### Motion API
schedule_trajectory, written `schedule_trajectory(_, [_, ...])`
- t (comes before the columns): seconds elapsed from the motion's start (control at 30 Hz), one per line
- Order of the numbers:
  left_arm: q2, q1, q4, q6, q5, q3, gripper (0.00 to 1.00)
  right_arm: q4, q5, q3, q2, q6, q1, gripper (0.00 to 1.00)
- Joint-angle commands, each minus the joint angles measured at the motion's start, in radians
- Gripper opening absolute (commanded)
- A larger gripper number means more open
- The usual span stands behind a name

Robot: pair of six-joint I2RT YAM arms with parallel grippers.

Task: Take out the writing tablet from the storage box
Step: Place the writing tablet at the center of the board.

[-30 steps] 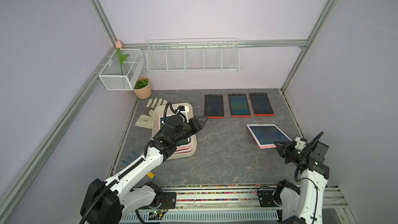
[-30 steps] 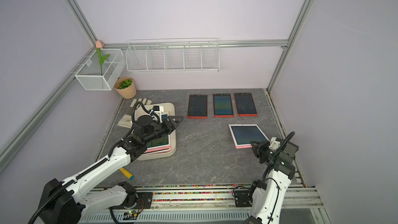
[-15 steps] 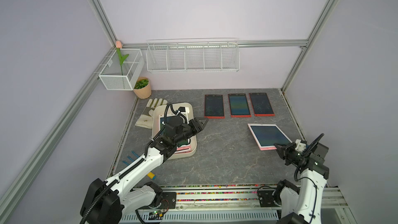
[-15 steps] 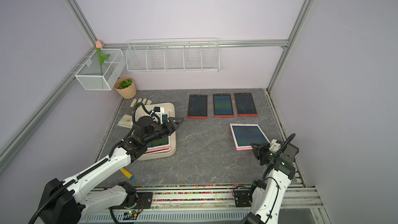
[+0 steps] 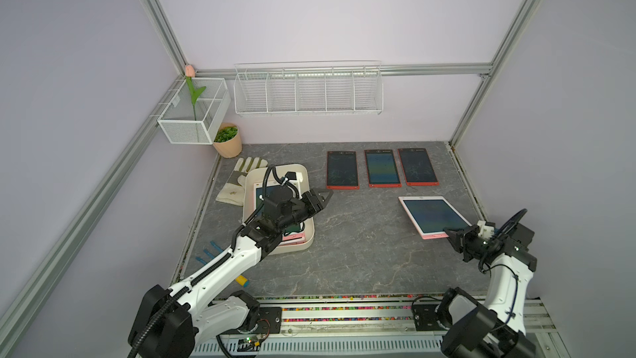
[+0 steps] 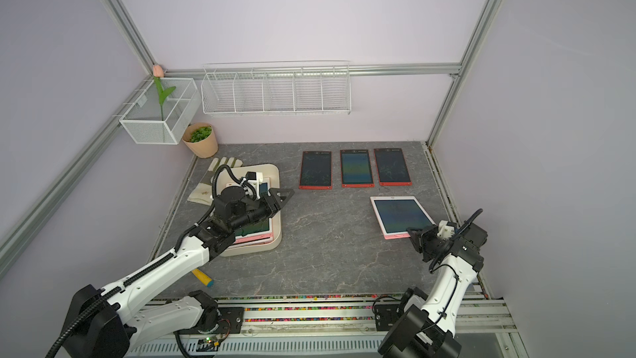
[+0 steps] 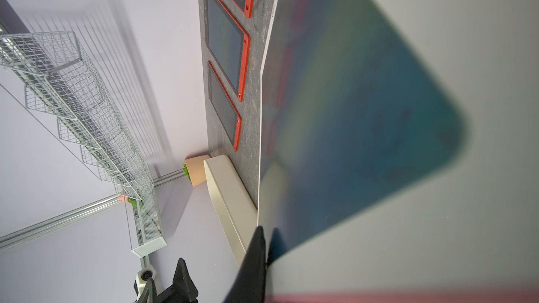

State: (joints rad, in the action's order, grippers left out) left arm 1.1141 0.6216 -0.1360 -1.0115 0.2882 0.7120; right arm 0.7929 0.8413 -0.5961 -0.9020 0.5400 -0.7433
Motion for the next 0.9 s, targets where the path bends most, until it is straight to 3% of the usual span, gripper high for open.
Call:
schedule_trajectory(0.0, [-0.011,-0.008,-0.017,0.010,0.000,-0.017,0.59,0.058,-0.045,0.024,-0.004,-0.040,-0.014,0.10])
schedule_trajectory(0.33, [0.001,-0.009,-0.031,0.004,0.003,-0.020,0.59,0.080,-0.065,0.015,-0.010,-0.056,-0.024,0.26])
schedule_trajectory(0.87, [-0.010,-0.012,-0.020,0.005,0.000,-0.022,0.58,0.080,-0.100,0.067,-0.015,-0.087,-0.048,0.29])
